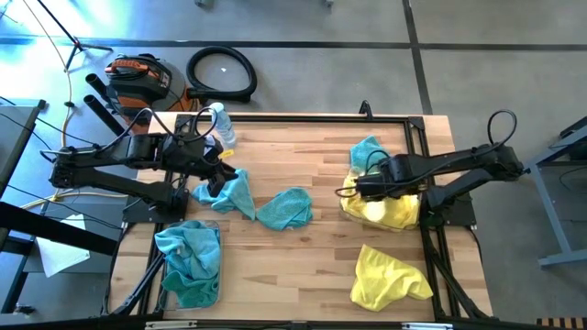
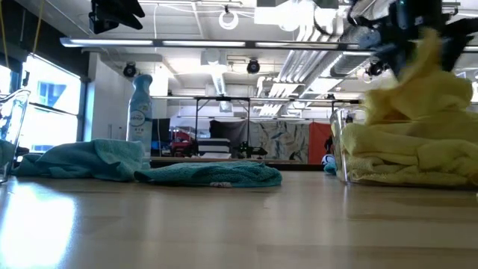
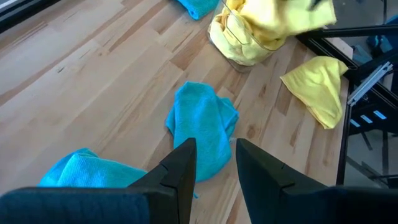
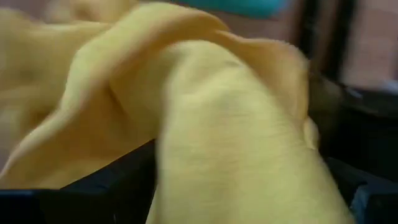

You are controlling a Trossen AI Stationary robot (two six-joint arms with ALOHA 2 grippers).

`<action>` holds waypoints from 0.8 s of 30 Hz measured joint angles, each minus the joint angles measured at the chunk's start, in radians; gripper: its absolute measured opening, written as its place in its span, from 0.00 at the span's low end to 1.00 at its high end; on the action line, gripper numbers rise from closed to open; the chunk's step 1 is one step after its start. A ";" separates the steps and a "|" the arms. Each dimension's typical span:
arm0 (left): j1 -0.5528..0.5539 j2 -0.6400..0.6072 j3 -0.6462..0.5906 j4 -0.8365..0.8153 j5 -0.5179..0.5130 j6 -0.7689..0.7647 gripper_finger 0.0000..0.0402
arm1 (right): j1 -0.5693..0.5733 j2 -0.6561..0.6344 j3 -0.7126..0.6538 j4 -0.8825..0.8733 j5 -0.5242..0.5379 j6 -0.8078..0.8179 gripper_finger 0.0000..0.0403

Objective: Sort microfiber towel by color & place in baskets
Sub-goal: Put the yellow microfiber towel into the right transparent bin

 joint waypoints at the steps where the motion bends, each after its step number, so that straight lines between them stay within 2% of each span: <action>1: -0.004 0.000 0.000 0.000 0.000 -0.001 0.25 | -0.003 0.001 -0.001 -0.044 -0.021 0.028 0.77; 3: -0.014 0.000 0.000 0.000 0.000 0.001 0.25 | 0.006 -0.005 -0.001 -0.018 0.000 0.017 0.77; 6: -0.025 0.000 0.000 0.000 -0.001 0.001 0.25 | 0.034 -0.039 0.000 0.169 0.099 -0.058 0.77; 8: -0.029 0.000 0.000 0.000 -0.002 0.002 0.25 | 0.035 -0.053 0.000 0.225 0.106 -0.071 0.77; 13: -0.030 0.000 0.000 0.000 -0.005 0.003 0.25 | 0.022 -0.057 0.000 0.058 0.039 0.059 0.77; 18: -0.030 0.000 0.000 0.000 -0.006 0.003 0.25 | 0.042 -0.076 0.007 0.049 0.034 0.061 0.77; 24: -0.030 0.000 0.000 0.000 -0.006 0.003 0.25 | 0.055 -0.092 0.143 -0.035 0.151 0.092 0.77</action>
